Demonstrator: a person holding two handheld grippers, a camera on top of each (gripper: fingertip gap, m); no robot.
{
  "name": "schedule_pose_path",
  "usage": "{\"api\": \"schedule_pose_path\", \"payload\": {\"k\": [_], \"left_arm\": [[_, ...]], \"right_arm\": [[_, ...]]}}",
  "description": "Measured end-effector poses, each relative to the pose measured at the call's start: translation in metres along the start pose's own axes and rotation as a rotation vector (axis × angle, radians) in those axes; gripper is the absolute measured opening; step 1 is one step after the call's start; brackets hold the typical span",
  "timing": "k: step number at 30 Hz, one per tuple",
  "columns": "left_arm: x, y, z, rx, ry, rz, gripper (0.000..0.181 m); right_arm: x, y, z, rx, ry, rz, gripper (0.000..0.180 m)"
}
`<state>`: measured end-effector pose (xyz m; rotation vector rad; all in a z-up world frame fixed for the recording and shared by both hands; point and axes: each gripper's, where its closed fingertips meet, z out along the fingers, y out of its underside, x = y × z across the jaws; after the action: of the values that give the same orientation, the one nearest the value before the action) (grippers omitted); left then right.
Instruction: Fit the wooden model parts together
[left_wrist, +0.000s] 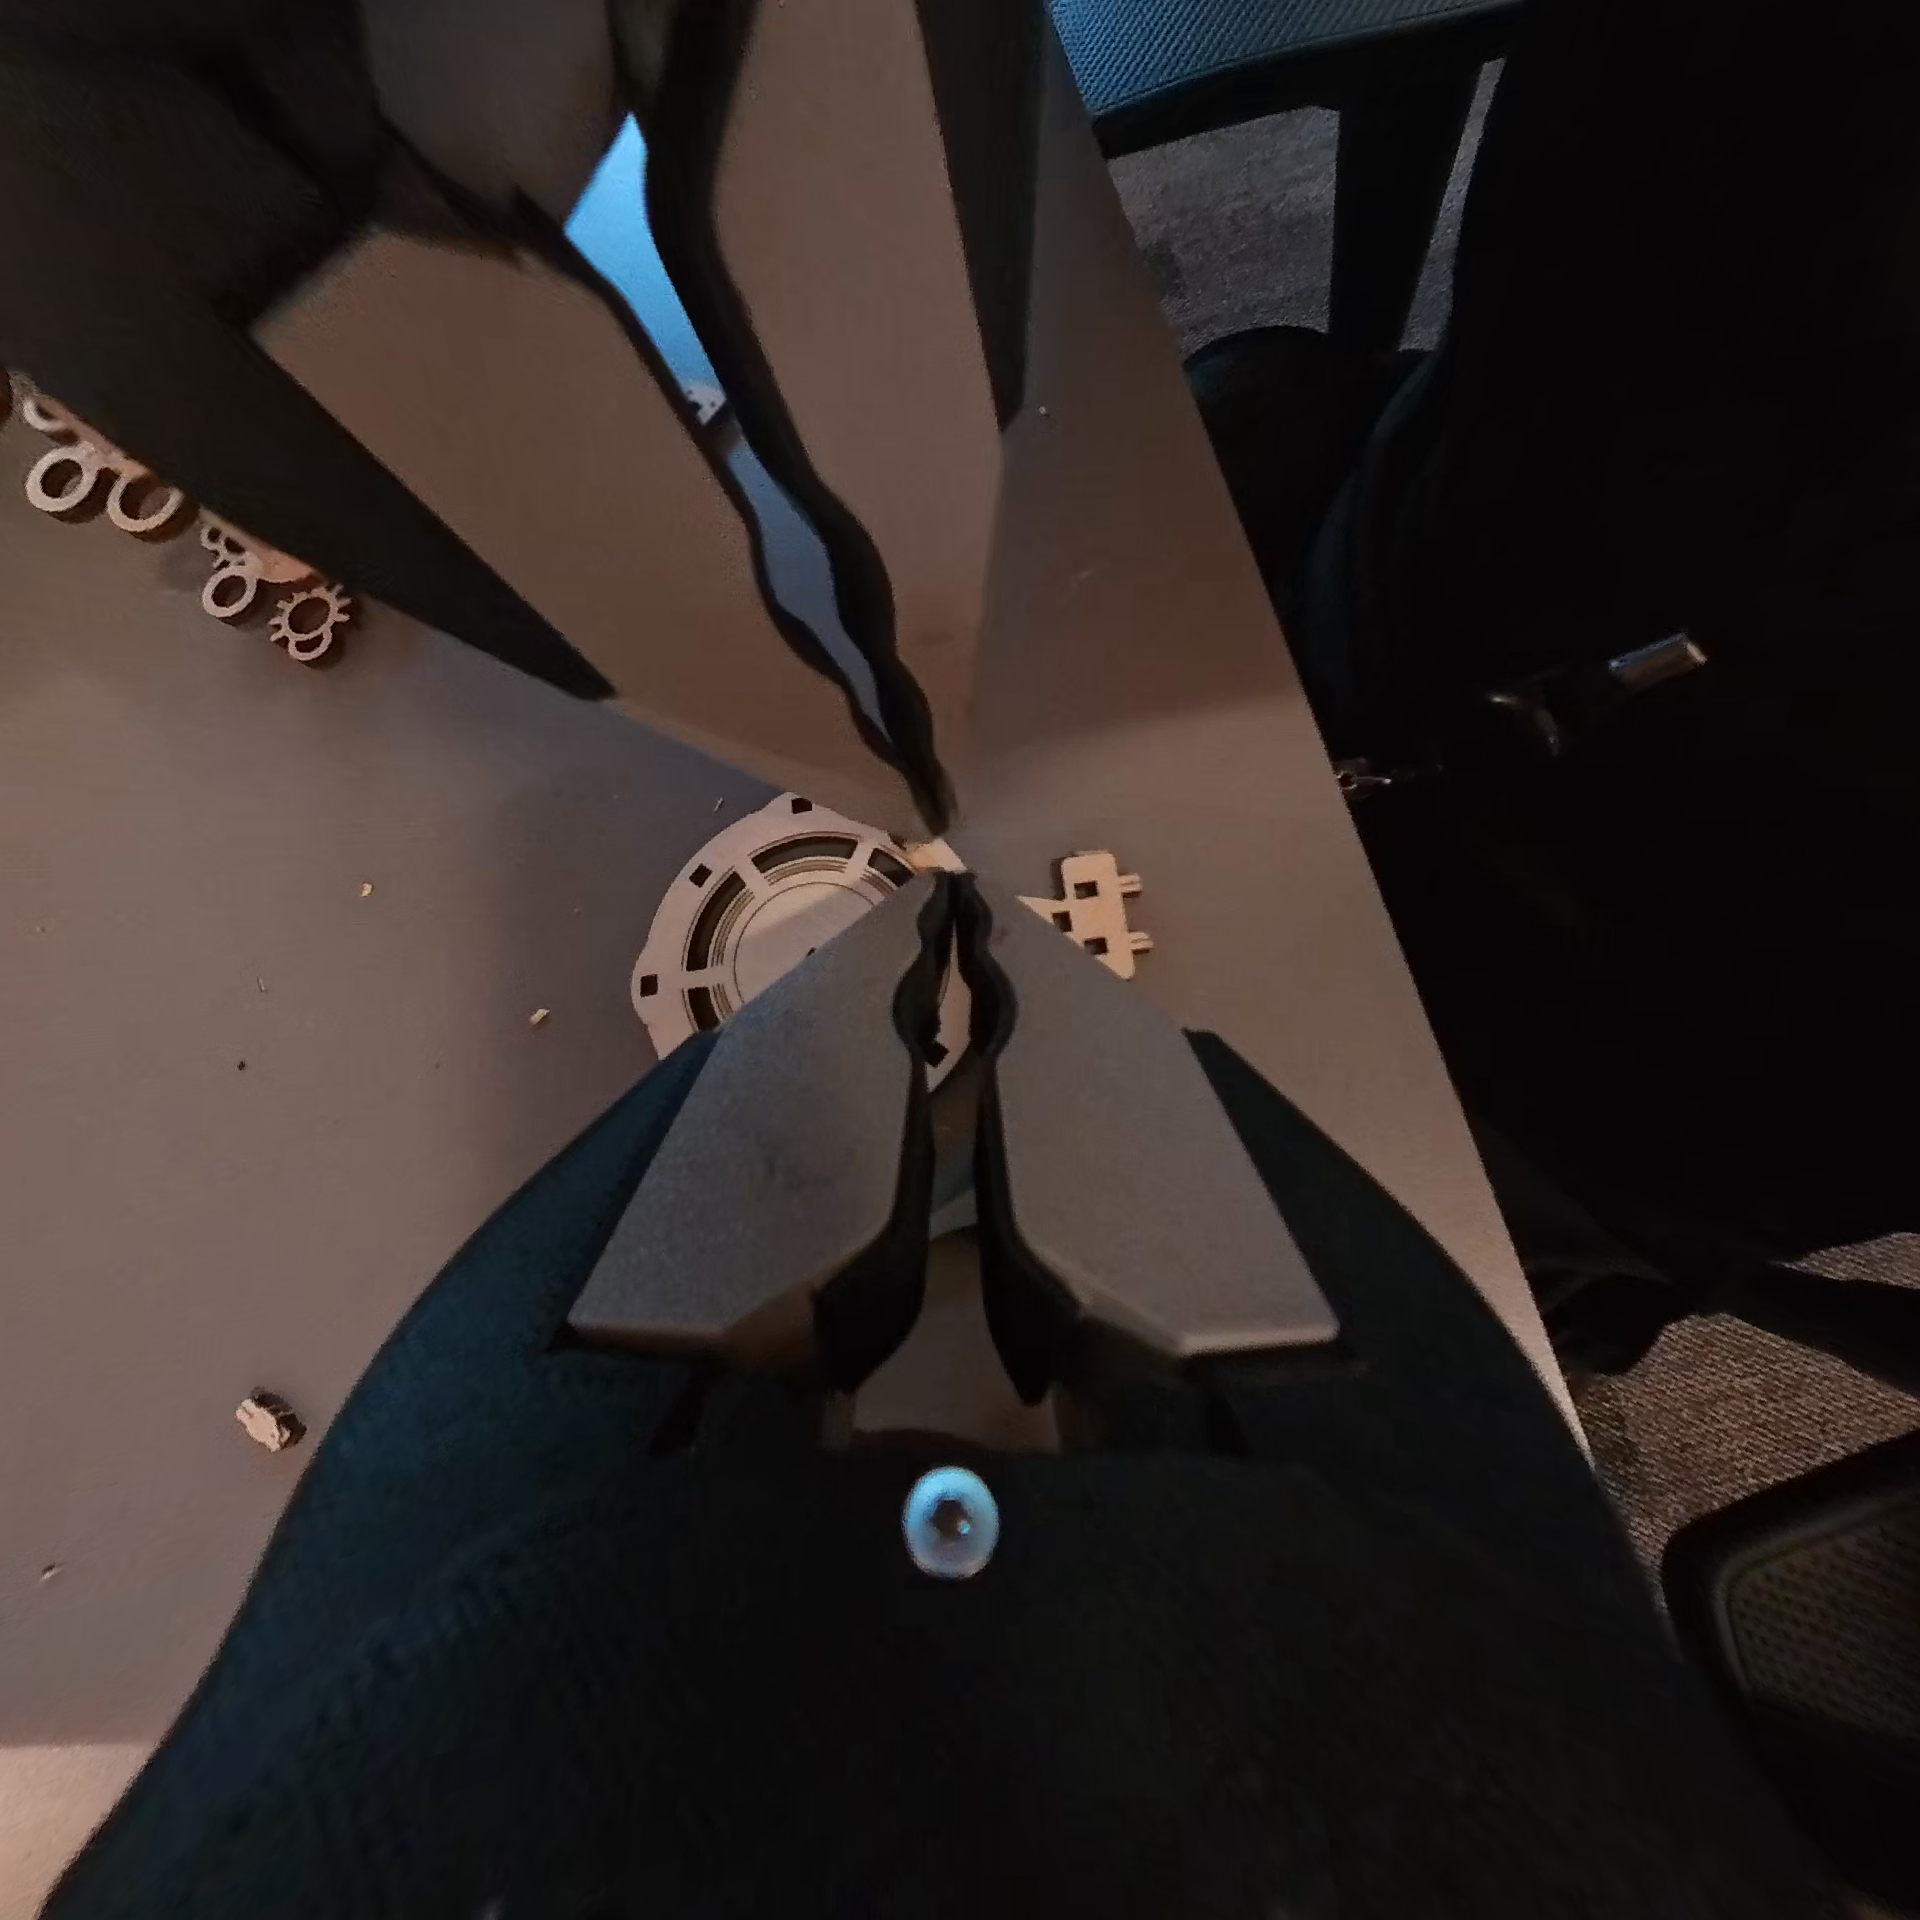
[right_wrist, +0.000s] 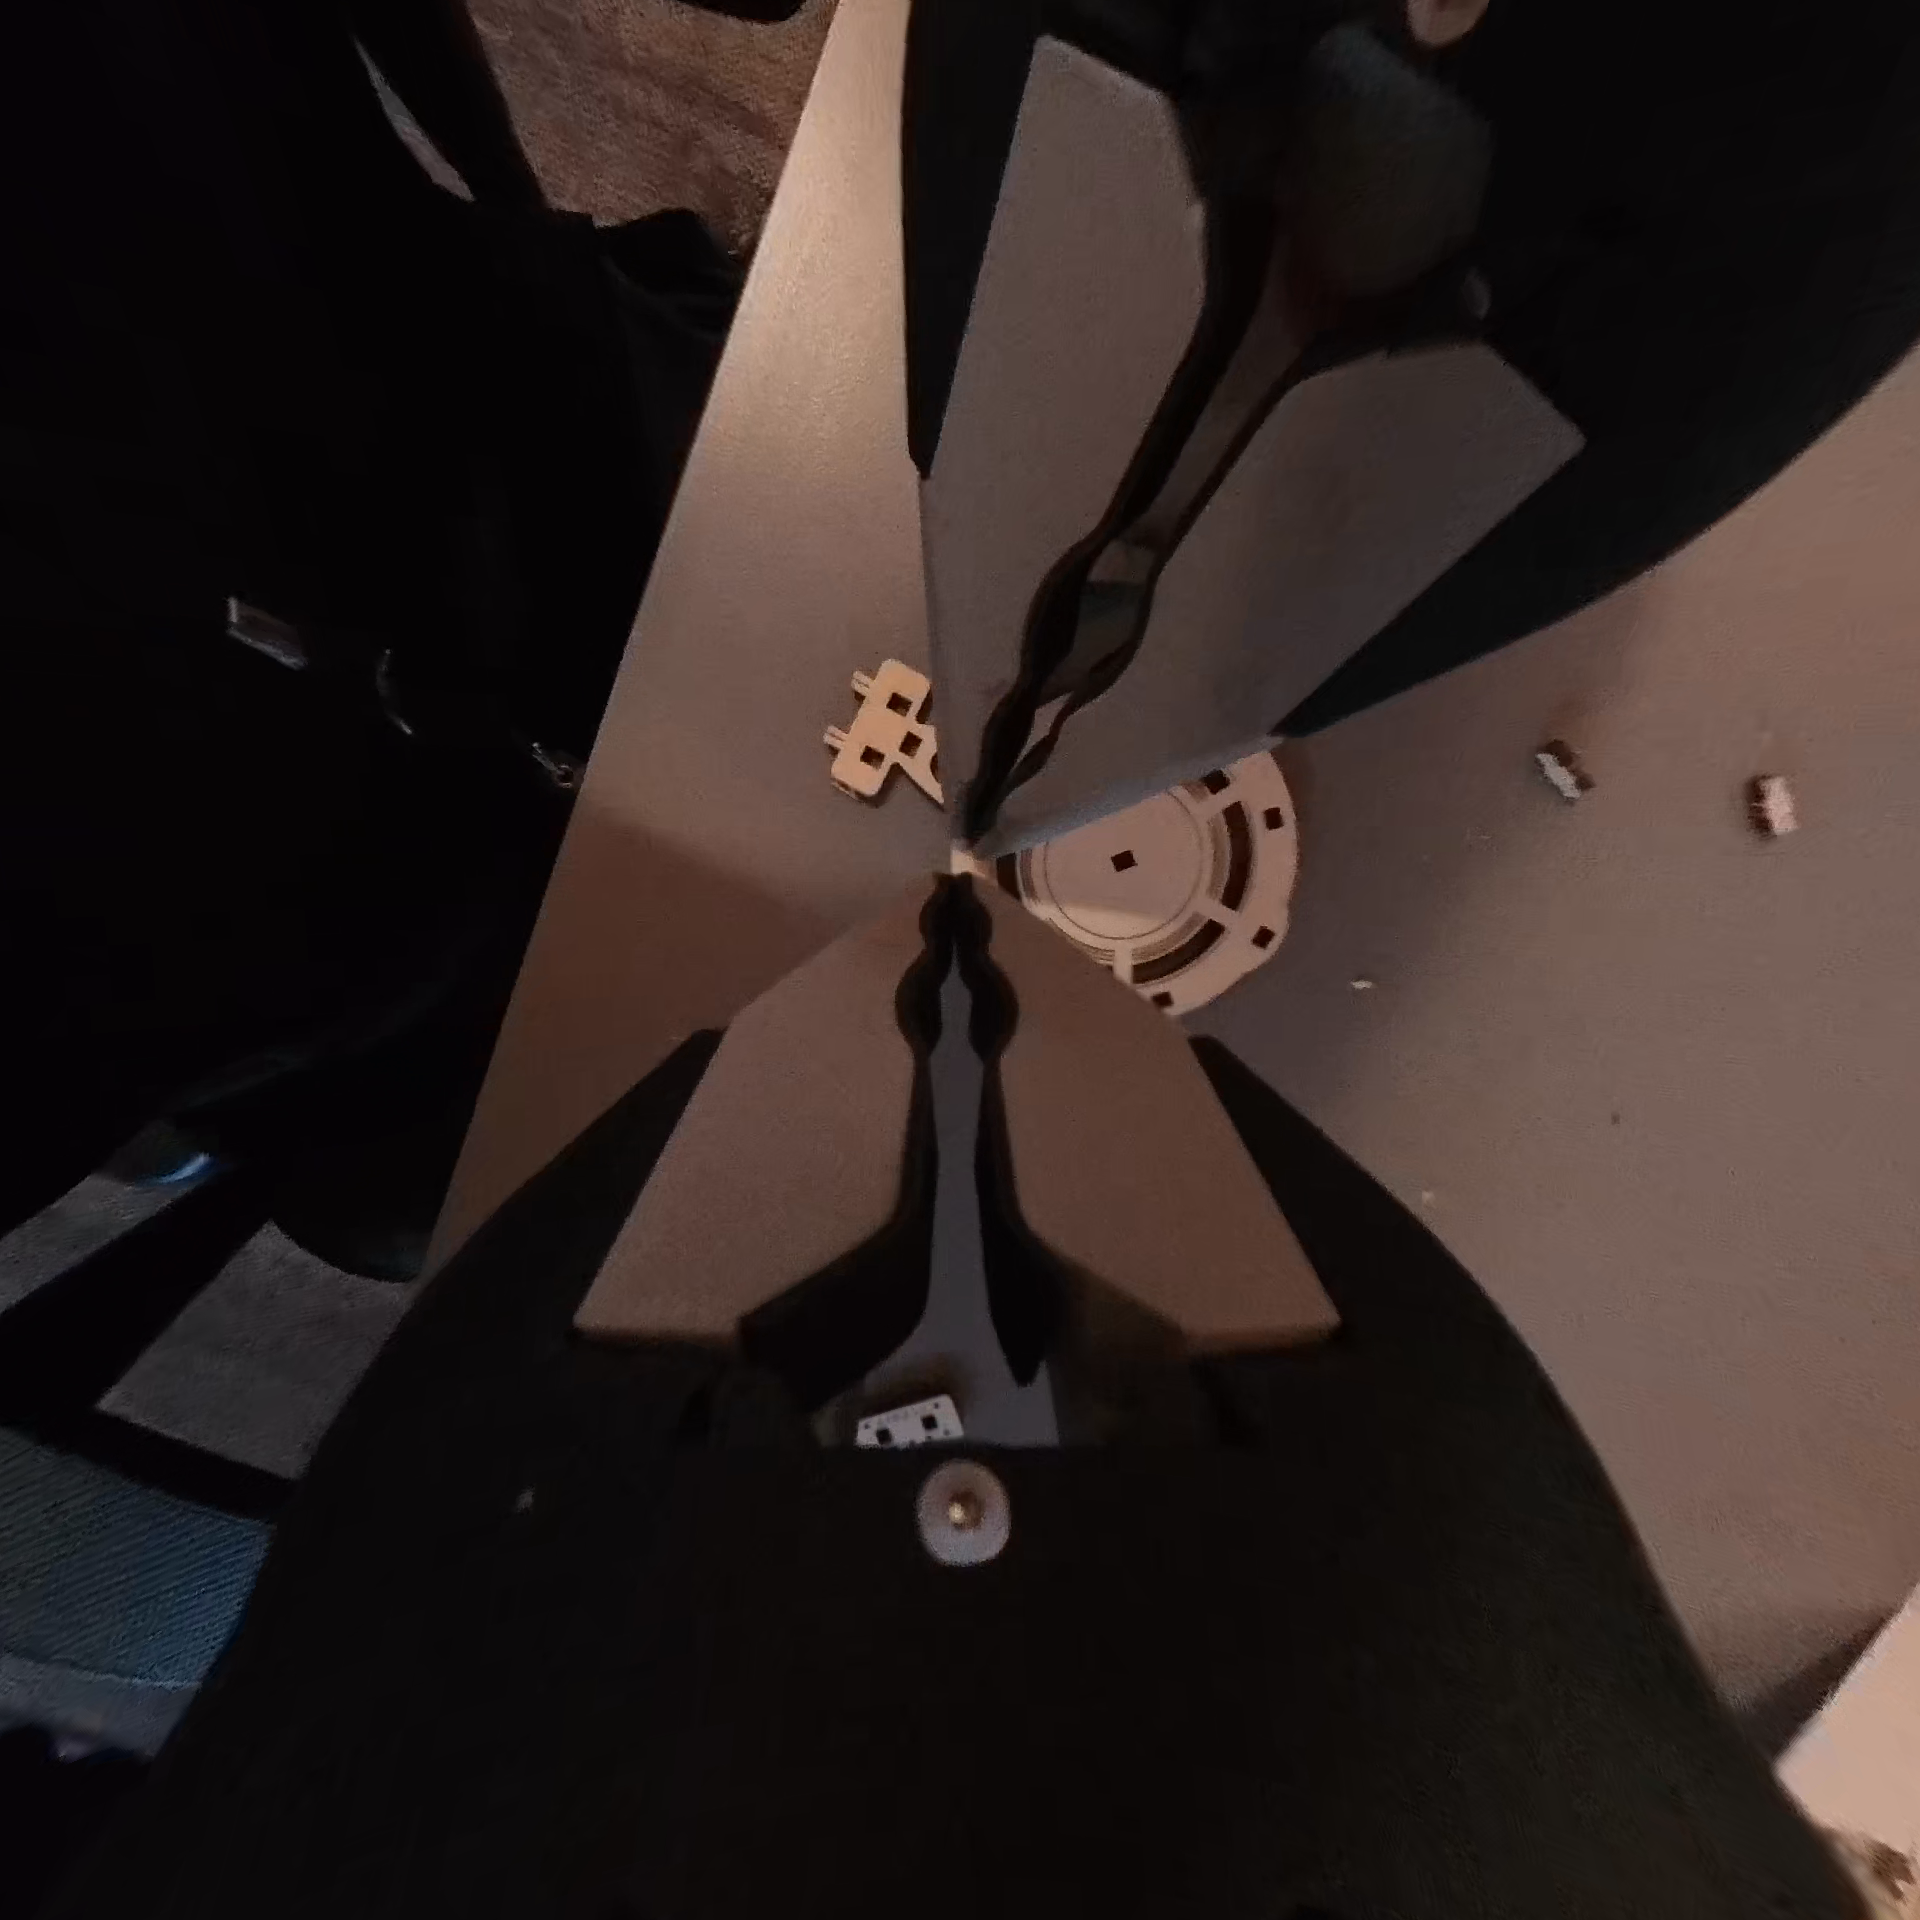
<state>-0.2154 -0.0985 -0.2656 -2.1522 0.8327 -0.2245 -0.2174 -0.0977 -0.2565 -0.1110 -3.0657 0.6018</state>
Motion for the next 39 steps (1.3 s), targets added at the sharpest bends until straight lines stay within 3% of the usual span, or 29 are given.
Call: {"api": "schedule_pose_path", "payload": {"k": [4, 8, 14, 19, 25, 39], "left_arm": [[0.000, 0.000, 0.000, 0.000, 0.002, -0.002, 0.000], [0.000, 0.000, 0.000, 0.000, 0.001, 0.000, 0.000], [0.000, 0.000, 0.000, 0.000, 0.001, -0.002, 0.000], [0.000, 0.000, 0.000, 0.000, -0.001, 0.000, 0.000], [0.000, 0.000, 0.000, 0.000, -0.001, 0.000, 0.000], [0.000, 0.000, 0.000, -0.001, -0.003, 0.001, 0.000]], "right_arm": [[0.008, -0.008, -0.018, 0.038, 0.041, 0.003, 0.000], [0.004, 0.004, 0.000, -0.034, 0.012, 0.002, 0.000], [0.008, -0.005, -0.014, 0.012, 0.035, -0.003, 0.000], [0.001, 0.000, 0.004, -0.022, -0.012, -0.007, 0.000], [0.009, -0.006, -0.013, -0.006, 0.035, -0.015, 0.000], [0.001, 0.004, 0.007, -0.038, -0.023, -0.005, 0.000]]}}
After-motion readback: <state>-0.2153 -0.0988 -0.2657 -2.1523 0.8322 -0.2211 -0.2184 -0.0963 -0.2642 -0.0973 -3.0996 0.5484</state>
